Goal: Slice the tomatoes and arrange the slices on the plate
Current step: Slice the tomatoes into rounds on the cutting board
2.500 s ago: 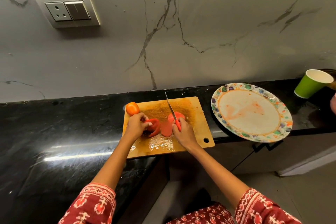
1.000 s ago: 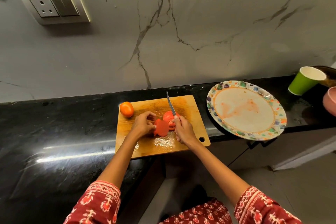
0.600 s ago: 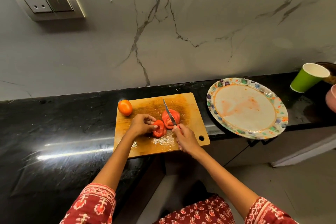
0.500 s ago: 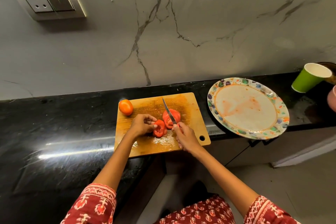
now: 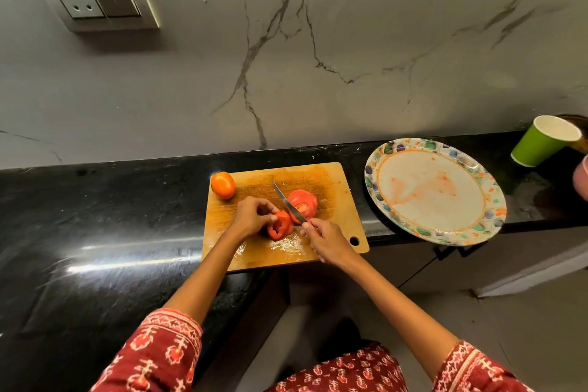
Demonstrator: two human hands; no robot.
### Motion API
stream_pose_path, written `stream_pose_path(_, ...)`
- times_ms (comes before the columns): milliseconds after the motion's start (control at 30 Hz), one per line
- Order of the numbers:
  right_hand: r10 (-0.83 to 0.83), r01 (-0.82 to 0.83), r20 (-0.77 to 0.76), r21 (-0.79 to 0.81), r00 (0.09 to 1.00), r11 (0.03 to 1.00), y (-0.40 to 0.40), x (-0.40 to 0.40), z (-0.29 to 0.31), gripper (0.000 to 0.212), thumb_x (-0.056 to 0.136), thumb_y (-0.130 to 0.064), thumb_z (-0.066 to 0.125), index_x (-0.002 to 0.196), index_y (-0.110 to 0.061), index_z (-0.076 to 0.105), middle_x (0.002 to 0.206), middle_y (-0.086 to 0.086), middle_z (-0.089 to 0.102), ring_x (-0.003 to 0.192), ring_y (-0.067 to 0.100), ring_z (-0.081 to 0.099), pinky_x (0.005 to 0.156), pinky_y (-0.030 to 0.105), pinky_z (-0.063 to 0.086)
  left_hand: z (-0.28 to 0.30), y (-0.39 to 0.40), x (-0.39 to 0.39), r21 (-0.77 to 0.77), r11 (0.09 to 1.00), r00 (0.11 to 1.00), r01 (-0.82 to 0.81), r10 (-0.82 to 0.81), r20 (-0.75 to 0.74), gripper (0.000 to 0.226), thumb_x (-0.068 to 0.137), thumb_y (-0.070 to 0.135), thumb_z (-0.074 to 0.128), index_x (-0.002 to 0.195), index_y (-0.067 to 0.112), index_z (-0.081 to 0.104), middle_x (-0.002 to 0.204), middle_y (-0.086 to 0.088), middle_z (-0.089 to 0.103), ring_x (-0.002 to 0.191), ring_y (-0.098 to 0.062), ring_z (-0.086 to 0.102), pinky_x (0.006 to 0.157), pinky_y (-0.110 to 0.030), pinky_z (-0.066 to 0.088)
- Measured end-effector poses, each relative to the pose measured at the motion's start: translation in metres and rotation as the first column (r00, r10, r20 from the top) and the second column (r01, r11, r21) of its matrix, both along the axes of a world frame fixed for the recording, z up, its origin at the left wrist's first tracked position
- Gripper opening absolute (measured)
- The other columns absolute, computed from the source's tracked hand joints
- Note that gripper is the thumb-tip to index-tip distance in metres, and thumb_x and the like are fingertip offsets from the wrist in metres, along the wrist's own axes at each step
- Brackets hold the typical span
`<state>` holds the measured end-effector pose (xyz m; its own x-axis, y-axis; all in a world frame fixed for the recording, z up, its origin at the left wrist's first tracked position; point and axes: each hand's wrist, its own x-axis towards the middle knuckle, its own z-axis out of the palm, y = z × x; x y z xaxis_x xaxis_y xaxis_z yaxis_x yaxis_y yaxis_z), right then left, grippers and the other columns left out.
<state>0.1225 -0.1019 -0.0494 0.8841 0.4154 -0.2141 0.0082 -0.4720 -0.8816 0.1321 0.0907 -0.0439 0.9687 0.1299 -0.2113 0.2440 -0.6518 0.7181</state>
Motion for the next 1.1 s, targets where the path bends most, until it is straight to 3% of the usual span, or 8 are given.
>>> stream_pose_path(167, 0.062, -0.056, 0.055, -0.097, 0.997, 0.994, -0.006, -0.005, -0.005, 0.026, 0.1, -0.021, 0.04, 0.081, -0.01, 0.055, 0.061, -0.003, 0.048, 0.027, 0.003, 0.039, 0.034, 0.014, 0.03, 0.002, 0.004, 0.003, 0.037, 0.999, 1.0, 0.008, -0.009, 0.01, 0.009, 0.078, 0.004, 0.069, 0.087, 0.004, 0.07, 0.094, -0.011, 0.069, 0.091, -0.018, 0.061, 0.083, -0.032, 0.051)
stream_pose_path(367, 0.053, -0.053, -0.003, -0.105, 0.999, 0.993, -0.007, -0.006, -0.005, 0.027, 0.101, -0.022, 0.039, 0.082, -0.01, 0.054, 0.058, 0.001, 0.048, 0.026, 0.003, 0.039, 0.031, 0.018, 0.031, 0.0, -0.01, 0.003, 0.056, 0.997, 0.997, -0.06, 0.057, 0.056, 0.009, 0.087, 0.0, 0.057, 0.091, 0.007, 0.062, 0.094, -0.004, 0.059, 0.086, -0.014, 0.055, 0.065, -0.02, 0.045)
stream_pose_path(467, 0.03, -0.033, -0.037, -0.094, 0.999, 0.995, -0.008, -0.004, -0.001, 0.027, 0.101, -0.025, 0.038, 0.083, -0.012, 0.054, 0.052, 0.001, 0.045, 0.027, 0.003, 0.038, 0.032, 0.017, 0.03, -0.002, -0.006, 0.006, 0.072, 0.997, 1.0, 0.0, -0.002, 0.023, 0.009, 0.086, 0.001, 0.059, 0.089, 0.008, 0.063, 0.098, -0.008, 0.062, 0.091, -0.02, 0.058, 0.076, -0.031, 0.051)
stream_pose_path(633, 0.048, -0.055, -0.062, -0.12, 0.997, 0.991, -0.006, -0.01, 0.001, 0.027, 0.101, -0.024, 0.038, 0.082, -0.012, 0.054, 0.052, 0.0, 0.045, 0.027, 0.003, 0.038, 0.034, 0.019, 0.031, -0.003, -0.002, 0.008, 0.102, 0.995, 1.0, 0.012, -0.011, -0.001, 0.01, 0.086, -0.002, 0.057, 0.091, 0.006, 0.063, 0.1, -0.009, 0.06, 0.09, -0.016, 0.056, 0.069, -0.022, 0.047)
stream_pose_path(833, 0.032, -0.039, -0.053, -0.123, 0.998, 0.992, -0.008, -0.012, 0.007, 0.027, 0.101, -0.025, 0.038, 0.082, -0.013, 0.053, 0.05, 0.0, 0.044, 0.027, 0.002, 0.037, 0.033, 0.017, 0.03, -0.006, -0.001, 0.008, 0.125, 0.992, 1.0, 0.022, -0.021, -0.01, 0.016, 0.087, -0.005, 0.053, 0.085, 0.009, 0.06, 0.096, -0.011, 0.062, 0.084, -0.017, 0.057, 0.069, -0.026, 0.048)
stream_pose_path(1100, 0.079, -0.085, -0.039, -0.182, 0.996, 0.98, -0.004, -0.015, 0.013, 0.026, 0.101, -0.022, 0.038, 0.086, -0.008, 0.055, 0.053, -0.003, 0.045, 0.024, 0.002, 0.038, 0.031, 0.015, 0.029, -0.01, -0.009, 0.006, 0.085, 0.994, 0.997, -0.071, 0.071, 0.002, 0.019, 0.09, -0.005, 0.044, 0.082, 0.009, 0.055, 0.069, 0.007, 0.047, 0.061, -0.001, 0.042, 0.049, -0.009, 0.038)
